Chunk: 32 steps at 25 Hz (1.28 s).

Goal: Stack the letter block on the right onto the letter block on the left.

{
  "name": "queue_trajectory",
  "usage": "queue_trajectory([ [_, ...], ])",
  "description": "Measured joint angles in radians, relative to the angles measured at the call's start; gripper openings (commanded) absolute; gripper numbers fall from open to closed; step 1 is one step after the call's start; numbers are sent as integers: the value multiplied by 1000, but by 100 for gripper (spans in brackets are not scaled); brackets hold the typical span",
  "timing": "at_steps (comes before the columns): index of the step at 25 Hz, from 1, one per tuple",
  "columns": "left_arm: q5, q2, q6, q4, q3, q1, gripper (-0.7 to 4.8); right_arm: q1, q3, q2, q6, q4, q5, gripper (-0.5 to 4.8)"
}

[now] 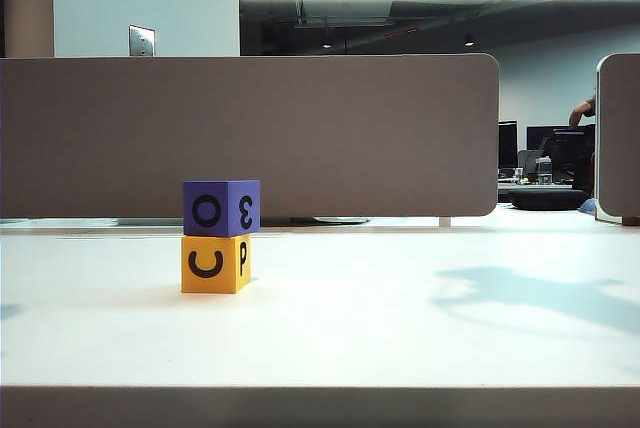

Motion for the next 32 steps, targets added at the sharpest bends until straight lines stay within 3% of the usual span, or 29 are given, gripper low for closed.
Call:
queue_trajectory([
  [4, -5, -111, -10, 34, -119, 0, -6, 6, -217, -181, 2, 116, 2, 12],
  [10, 26, -264, -95, 170, -314, 0, -6, 7, -560, -472, 7, 260, 1, 12],
  [16, 29, -364, -111, 240, -470, 0, -5, 6, -902, -719, 5, 483, 2, 13],
  [18, 29, -364, -173, 233, -532, 0, -6, 6, -1007, -793, 6, 486, 17, 13],
  [21, 29, -366, -208, 242, -603, 0, -6, 6, -1116, -870, 47, 468, 16, 12],
  [24, 29, -419, -206, 351, -743, 0, -6, 6, -1278, -1013, 60, 536, 16, 12],
  [32, 25, -554, -194, 538, -904, 0, -5, 6, -1490, -1323, 62, 651, 16, 12],
])
